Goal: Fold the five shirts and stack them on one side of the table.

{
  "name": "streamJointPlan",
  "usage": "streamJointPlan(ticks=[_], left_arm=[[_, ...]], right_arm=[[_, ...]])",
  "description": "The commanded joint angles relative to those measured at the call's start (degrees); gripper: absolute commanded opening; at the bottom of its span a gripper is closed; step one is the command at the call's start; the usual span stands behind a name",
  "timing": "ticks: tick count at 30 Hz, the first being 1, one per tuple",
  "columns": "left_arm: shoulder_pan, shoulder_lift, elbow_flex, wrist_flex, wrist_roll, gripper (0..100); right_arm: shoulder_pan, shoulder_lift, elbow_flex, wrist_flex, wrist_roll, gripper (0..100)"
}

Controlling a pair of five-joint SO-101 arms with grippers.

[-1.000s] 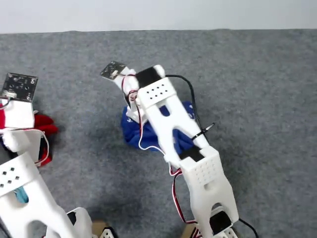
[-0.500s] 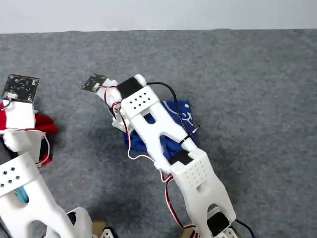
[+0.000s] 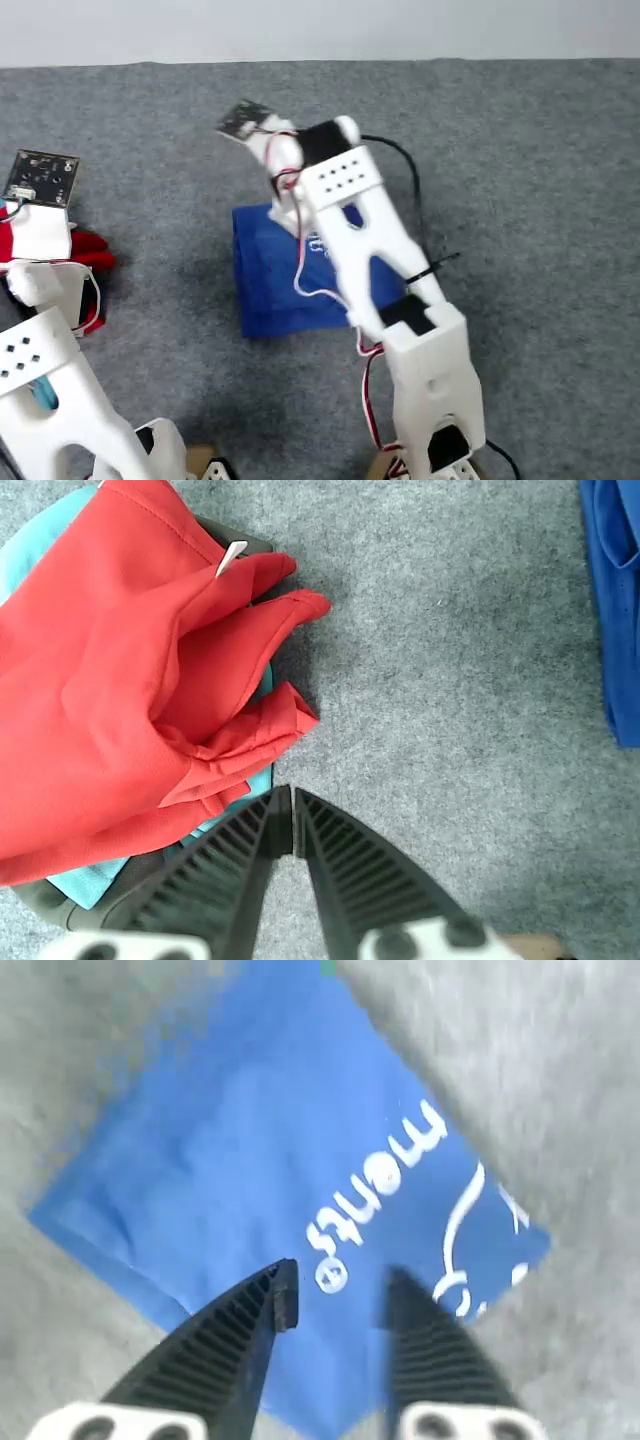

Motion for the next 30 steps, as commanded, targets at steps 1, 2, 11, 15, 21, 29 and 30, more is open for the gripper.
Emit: streamJointPlan(ticks=[1,2,11,15,21,29,30], left_arm=[[-0.09,-1.14,-0.22,0.44,-0.35,1],[0.00,-1.14,-0.22,0.35,-0.35,1],[0.00,-1.14,-0.22,0.35,-0.44,1],[0.00,-1.14,-0.22,0.35,-0.44,1],[-0.18,-1.14,-0.22,-0.44,-0.44,1],[-0.09,-1.14,-0.22,-0.44,-0.44,1],[-0.09,-1.14,-0.22,-0.44,-0.44,1]], right_arm=[[3.03,-4.44,4.75,2.24,2.11,2.6],[3.30,-4.18,5.98,2.24,2.20,1.0],[-0.40,-2.51,16.79,0.75,1.76,1.0],[-6.20,-0.40,17.49,1.01,1.76,1.0],[-10.42,-4.44,17.49,2.15,1.85,0.9],[-11.65,-11.91,19.43,2.24,1.85,15.1],[-12.26,-11.91,19.87,2.24,1.76,17.7]])
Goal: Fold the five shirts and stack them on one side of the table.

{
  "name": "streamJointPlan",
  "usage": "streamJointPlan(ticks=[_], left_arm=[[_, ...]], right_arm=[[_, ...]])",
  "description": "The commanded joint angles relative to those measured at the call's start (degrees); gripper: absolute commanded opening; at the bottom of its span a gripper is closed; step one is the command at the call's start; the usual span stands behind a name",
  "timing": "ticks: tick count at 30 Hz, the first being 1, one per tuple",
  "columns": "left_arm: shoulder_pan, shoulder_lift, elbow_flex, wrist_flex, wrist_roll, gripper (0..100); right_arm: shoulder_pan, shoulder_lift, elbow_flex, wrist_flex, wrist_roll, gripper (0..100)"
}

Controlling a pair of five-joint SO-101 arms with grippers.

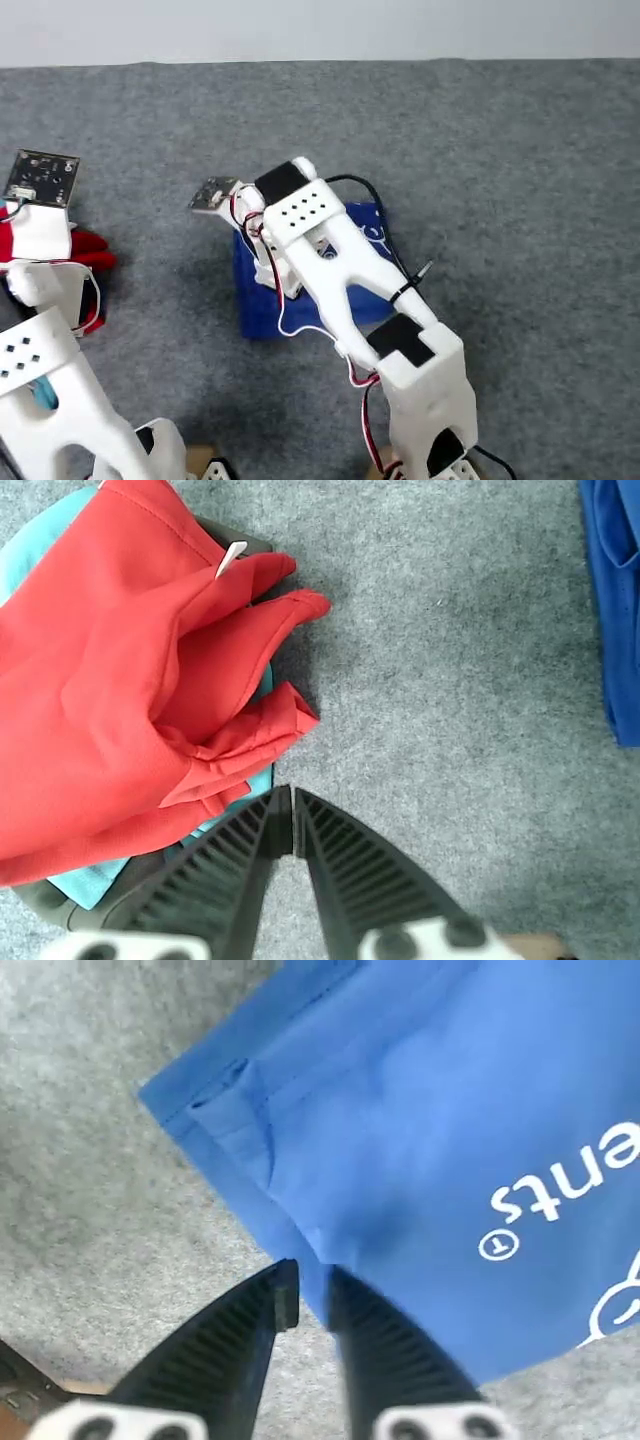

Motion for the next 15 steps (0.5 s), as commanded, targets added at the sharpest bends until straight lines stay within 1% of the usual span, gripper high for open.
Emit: streamJointPlan(ticks=[1,4,9,15], left_arm=[[-0.09,-1.14,-0.22,-0.44,-0.26,1],[-0.18,-1.14,-0.22,-0.44,-0.26,1],[-0.35,-1.14,-0.31,-0.44,-0.26,1],[-0.35,-1.14,-0.40,-0.44,-0.26,1]], right_arm=[[-2.24,-4.09,0.53,2.24,-0.09,19.1],[-5.23,-4.00,0.88,2.07,-1.49,19.5],[-9.19,-3.03,0.88,1.10,-1.49,19.4],[-9.27,3.91,0.53,-3.82,-1.41,19.4]])
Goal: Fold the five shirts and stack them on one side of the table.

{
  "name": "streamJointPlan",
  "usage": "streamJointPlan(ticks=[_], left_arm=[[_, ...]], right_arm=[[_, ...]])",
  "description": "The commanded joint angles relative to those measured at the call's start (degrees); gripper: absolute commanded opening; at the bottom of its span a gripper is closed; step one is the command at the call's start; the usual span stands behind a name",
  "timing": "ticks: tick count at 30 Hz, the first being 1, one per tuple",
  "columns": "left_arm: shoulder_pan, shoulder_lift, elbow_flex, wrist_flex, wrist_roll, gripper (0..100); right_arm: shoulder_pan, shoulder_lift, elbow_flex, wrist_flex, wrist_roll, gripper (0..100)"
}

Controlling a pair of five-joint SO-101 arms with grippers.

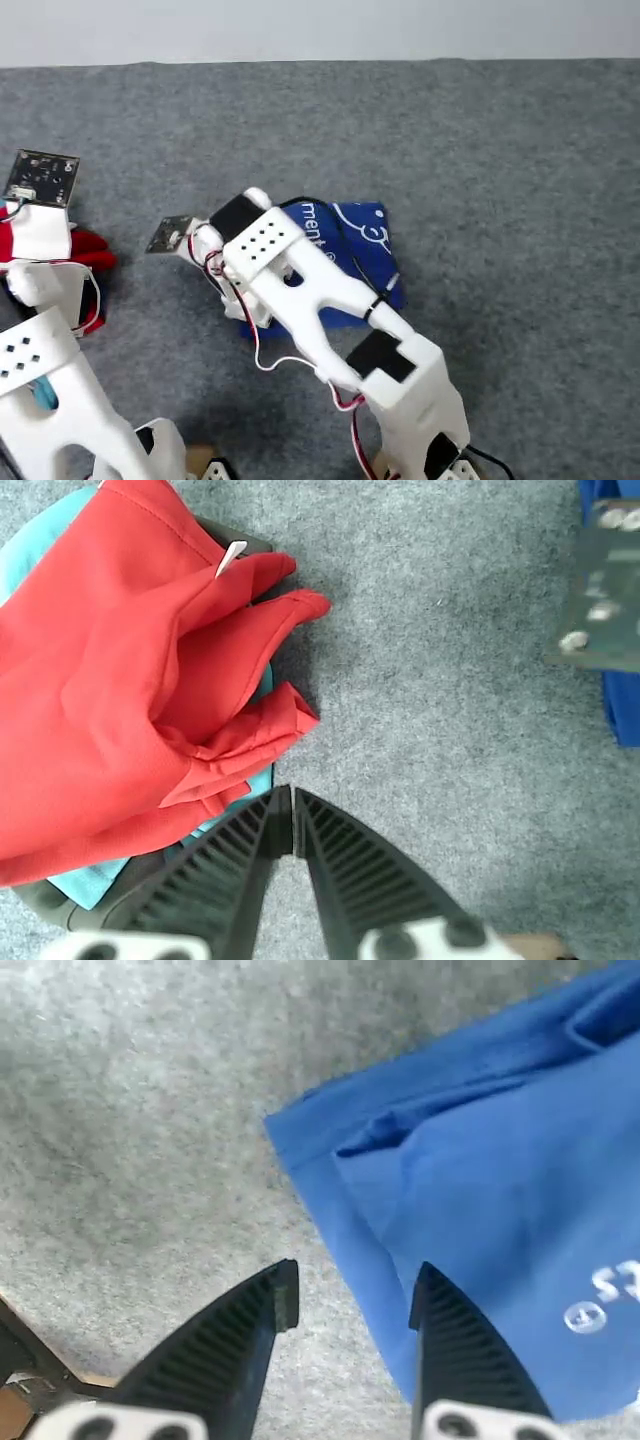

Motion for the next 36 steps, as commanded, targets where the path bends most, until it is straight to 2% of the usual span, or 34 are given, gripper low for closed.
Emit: streamJointPlan(ticks=[1,10,15,20,26,29,33,36], left_arm=[[-0.35,-1.14,-0.40,-0.44,-0.26,1],[-0.35,-1.14,-0.40,-0.44,-0.26,1],[-0.35,-1.14,-0.40,-0.35,-0.26,1],[-0.35,-1.14,-0.40,-0.35,-0.26,1],[-0.35,-1.14,-0.40,-0.35,-0.26,1],[-0.35,-1.14,-0.40,-0.44,-0.26,1],[-0.35,-1.14,-0.22,-1.32,-0.26,1],[-0.35,-1.14,-0.22,-1.58,-0.18,1]], right_arm=[[-0.22,1.89,-0.62,-3.21,-0.35,19.3],[0.84,3.03,-1.93,-4.35,-0.18,8.0],[3.38,2.95,-7.82,1.19,3.78,2.0],[5.76,0.92,-10.46,3.91,5.10,1.1],[3.82,-5.32,-2.20,3.74,5.10,1.1],[2.42,-6.20,0.79,3.65,4.75,4.1],[1.01,-4.79,0.44,2.68,-0.09,18.2],[-0.04,-2.68,-0.35,-0.31,-1.23,20.5]])
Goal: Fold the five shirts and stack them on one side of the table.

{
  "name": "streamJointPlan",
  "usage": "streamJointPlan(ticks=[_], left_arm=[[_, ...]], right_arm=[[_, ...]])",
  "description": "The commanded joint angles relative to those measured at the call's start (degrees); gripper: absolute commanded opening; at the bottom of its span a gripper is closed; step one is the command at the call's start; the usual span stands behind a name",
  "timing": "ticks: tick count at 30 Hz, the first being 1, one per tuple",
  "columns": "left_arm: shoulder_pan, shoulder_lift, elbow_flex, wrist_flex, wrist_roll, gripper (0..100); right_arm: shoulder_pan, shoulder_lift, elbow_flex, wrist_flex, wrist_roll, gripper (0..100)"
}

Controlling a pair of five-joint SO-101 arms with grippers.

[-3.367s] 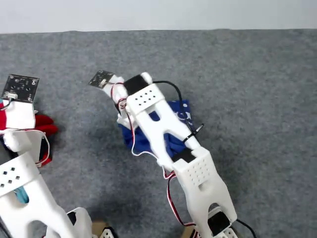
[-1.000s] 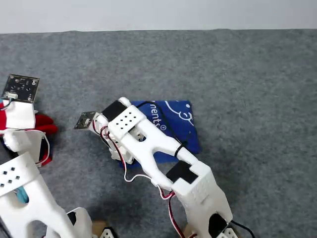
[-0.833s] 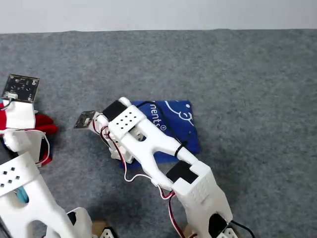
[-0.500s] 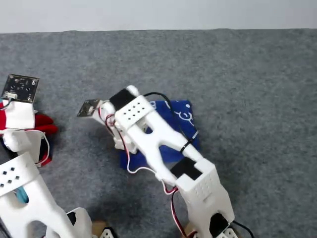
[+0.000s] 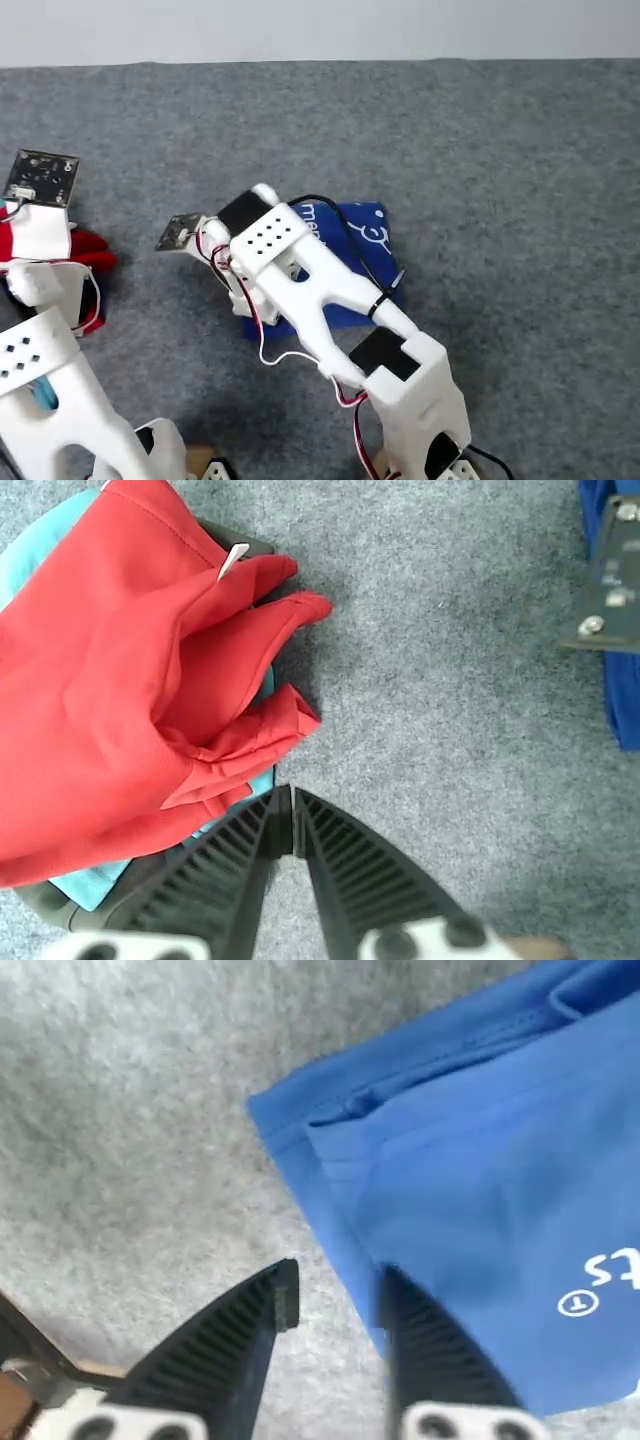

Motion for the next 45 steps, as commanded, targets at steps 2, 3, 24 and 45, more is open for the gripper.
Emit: streamJointPlan(ticks=[2,3,24,45], left_arm=[[-0.35,-1.14,-0.22,-1.23,-0.18,1],[-0.35,-1.14,-0.22,-1.23,-0.18,1],[-0.35,-1.05,-0.13,-2.37,-0.18,1],[-0.26,-0.79,-0.13,-2.37,-0.18,1]], right_arm=[[-1.45,1.54,-1.85,-3.30,-1.41,20.4],[-1.45,2.59,-1.93,-4.09,-1.41,20.4],[1.71,1.36,-8.62,2.95,6.33,1.1],[-0.66,12.53,-7.91,-5.85,0.35,9.8]])
